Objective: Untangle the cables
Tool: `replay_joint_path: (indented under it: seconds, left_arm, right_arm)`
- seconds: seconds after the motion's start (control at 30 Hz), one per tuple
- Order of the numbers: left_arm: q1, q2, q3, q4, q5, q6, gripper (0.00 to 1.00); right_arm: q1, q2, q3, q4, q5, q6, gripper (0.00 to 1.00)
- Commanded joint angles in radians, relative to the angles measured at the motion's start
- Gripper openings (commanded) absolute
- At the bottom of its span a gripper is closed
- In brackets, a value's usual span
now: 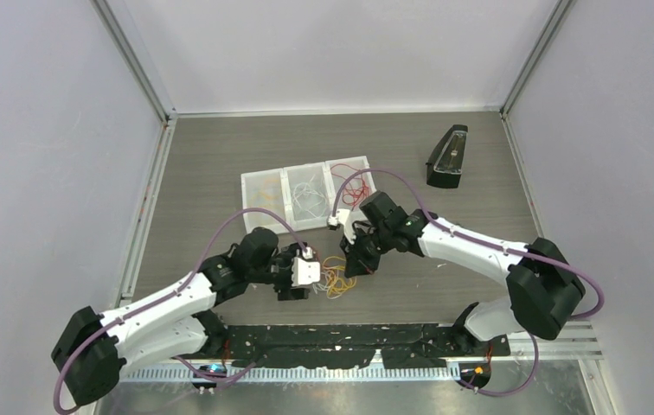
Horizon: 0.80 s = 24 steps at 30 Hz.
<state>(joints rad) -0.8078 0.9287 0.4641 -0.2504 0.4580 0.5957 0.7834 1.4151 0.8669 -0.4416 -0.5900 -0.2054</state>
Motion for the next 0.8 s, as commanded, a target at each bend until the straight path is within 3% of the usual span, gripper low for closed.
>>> replay_joint_path:
  seconds: [0.0, 0.13, 0.23, 0.33, 0.37, 0.43, 0.6, 0.77]
  left_arm:
    - [-0.064, 0.021, -0.010, 0.221, -0.023, 0.074, 0.75]
    - [-0.103, 0.180, 0.044, 0.285, -0.105, 0.050, 0.74]
    - [-0.103, 0.266, 0.078, 0.273, -0.106, 0.044, 0.64]
    - [-0.102, 0.243, 0.062, 0.281, -0.119, 0.059, 0.40]
    - [-0.102, 0.215, 0.039, 0.295, -0.121, 0.067, 0.19]
    - [-0.102, 0.158, 0.018, 0.300, -0.124, 0.077, 0.00]
    - [-0.091, 0.060, 0.004, 0.145, -0.171, 0.171, 0.00]
    - [-0.019, -0.039, -0.051, -0.004, -0.148, 0.322, 0.00]
  right_arm:
    - [-0.013, -0.071, -0.022, 0.054, -0.057, 0.011, 0.05]
    - [-0.016, -0.116, -0.032, 0.058, -0.059, -0.039, 0.05]
    - [-0.026, -0.155, -0.032, 0.048, -0.060, -0.056, 0.06]
    - [-0.053, -0.221, -0.029, 0.026, -0.065, -0.059, 0.05]
    - [-0.071, -0.251, -0.028, 0.007, -0.066, -0.063, 0.06]
    - [-0.111, -0.299, -0.021, -0.035, -0.068, -0.068, 0.05]
    - [-0.320, -0.403, 0.061, -0.202, -0.093, -0.108, 0.05]
    - [-0.446, -0.471, 0.195, -0.327, -0.091, -0.172, 0.05]
